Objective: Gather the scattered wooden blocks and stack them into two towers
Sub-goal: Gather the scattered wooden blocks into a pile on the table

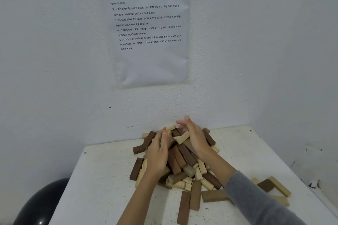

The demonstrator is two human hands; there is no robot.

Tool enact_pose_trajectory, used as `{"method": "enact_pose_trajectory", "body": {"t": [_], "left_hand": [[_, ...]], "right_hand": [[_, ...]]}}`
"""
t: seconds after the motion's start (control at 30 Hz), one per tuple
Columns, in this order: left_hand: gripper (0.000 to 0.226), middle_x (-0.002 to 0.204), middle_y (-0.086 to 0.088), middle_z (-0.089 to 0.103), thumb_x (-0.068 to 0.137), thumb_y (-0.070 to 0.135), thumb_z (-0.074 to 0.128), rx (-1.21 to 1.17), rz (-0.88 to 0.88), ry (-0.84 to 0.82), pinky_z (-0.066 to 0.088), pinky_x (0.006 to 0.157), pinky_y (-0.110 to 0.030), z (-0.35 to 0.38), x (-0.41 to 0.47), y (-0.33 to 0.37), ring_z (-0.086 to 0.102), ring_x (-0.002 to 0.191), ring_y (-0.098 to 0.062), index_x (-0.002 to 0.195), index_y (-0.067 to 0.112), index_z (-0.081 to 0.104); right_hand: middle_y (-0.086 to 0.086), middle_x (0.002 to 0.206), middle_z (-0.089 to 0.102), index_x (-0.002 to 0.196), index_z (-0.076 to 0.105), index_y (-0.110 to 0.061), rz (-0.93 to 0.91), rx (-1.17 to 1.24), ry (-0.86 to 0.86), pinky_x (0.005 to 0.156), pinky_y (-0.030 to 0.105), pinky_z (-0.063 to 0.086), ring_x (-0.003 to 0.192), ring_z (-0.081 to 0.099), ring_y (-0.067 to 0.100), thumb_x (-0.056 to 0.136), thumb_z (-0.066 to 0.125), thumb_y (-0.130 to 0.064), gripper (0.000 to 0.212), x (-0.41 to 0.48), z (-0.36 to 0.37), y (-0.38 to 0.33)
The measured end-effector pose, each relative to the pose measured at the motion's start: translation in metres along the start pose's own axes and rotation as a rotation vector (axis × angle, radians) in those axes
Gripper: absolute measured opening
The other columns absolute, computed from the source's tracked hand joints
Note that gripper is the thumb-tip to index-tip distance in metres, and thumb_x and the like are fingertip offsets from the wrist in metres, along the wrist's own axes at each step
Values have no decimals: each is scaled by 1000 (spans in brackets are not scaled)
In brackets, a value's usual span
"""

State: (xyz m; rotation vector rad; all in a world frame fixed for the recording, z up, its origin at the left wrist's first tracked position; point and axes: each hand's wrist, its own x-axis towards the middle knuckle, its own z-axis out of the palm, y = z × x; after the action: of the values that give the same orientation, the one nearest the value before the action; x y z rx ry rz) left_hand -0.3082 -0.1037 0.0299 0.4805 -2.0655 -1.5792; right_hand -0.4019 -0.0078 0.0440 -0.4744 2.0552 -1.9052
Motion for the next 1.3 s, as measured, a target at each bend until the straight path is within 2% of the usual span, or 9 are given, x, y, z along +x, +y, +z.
{"method": "enact_pose_trajectory", "body": {"t": [0.17, 0.27, 0.4, 0.47, 0.57, 0.77, 1.0, 1.17, 1.3], "left_hand": [[24, 108, 21, 63, 104, 26, 40, -28, 59, 22, 40, 86, -3, -1, -26, 16, 53, 103, 18, 115, 34, 59], [25, 115, 12, 64, 102, 21, 46, 16, 122, 7, 43, 98, -18, 8, -45, 16, 55, 110, 5, 121, 30, 59], [33, 92, 23, 56, 94, 12, 56, 198, 277, -79, 47, 88, -23, 26, -69, 11, 57, 99, -6, 115, 38, 57], [34, 105, 24, 56, 91, 18, 57, 259, 319, -154, 47, 96, -33, 38, -79, 9, 55, 109, -7, 122, 30, 57], [41, 125, 22, 52, 92, 30, 61, 335, 348, -334, 38, 105, -29, 58, -91, 10, 41, 120, 7, 131, 31, 51], [85, 142, 14, 38, 77, 67, 64, 657, 323, -602, 29, 109, -28, 98, -104, 10, 32, 132, -7, 146, 30, 31], [72, 134, 4, 42, 85, 42, 64, 748, 337, -532, 26, 102, -28, 121, -110, 1, 38, 127, -16, 145, 24, 30], [74, 131, 3, 46, 84, 43, 66, 777, 296, -539, 26, 104, -31, 124, -106, 1, 40, 125, -16, 145, 24, 29], [79, 124, 3, 51, 77, 43, 72, 720, 300, -496, 29, 100, -28, 125, -106, -1, 45, 119, -16, 143, 25, 32]], "right_hand": [[4, 107, 70, 111, 68, -12, -53, 98, 45, 94, 21, 47, 103, 64, 11, 104, 29, -36, 46, -25, -28, -9], [9, 104, 72, 111, 69, -6, -84, 109, 16, 86, 20, 51, 96, 68, 14, 105, 28, -30, 48, -47, -57, -16], [7, 100, 73, 101, 72, -13, -102, -20, 53, 88, 32, 49, 97, 66, 23, 101, 43, -16, 30, -78, -104, -15], [0, 99, 73, 97, 72, -21, -96, -125, 74, 91, 29, 47, 99, 65, 17, 95, 52, -8, 23, -91, -128, -7], [-6, 114, 66, 103, 69, -33, -32, -317, 54, 98, 29, 44, 108, 58, 10, 90, 61, -9, 28, -109, -165, 12], [-16, 142, 28, 138, 37, -49, 46, -909, -238, 115, 42, 14, 134, 21, 9, 88, 67, -31, 61, -139, -217, 45], [-23, 116, 35, 137, 34, -48, -199, -1201, -88, 81, 28, 23, 101, 33, 7, 74, 29, -70, 66, -145, -212, 86], [-9, 98, 51, 121, 62, -30, -412, -1150, 38, 69, 17, 30, 81, 38, 10, 78, 52, -57, 52, -143, -207, 97], [-11, 92, 43, 111, 58, -32, -372, -1143, 41, 57, 11, 25, 82, 38, 6, 76, 47, -64, 49, -145, -208, 93]]}}
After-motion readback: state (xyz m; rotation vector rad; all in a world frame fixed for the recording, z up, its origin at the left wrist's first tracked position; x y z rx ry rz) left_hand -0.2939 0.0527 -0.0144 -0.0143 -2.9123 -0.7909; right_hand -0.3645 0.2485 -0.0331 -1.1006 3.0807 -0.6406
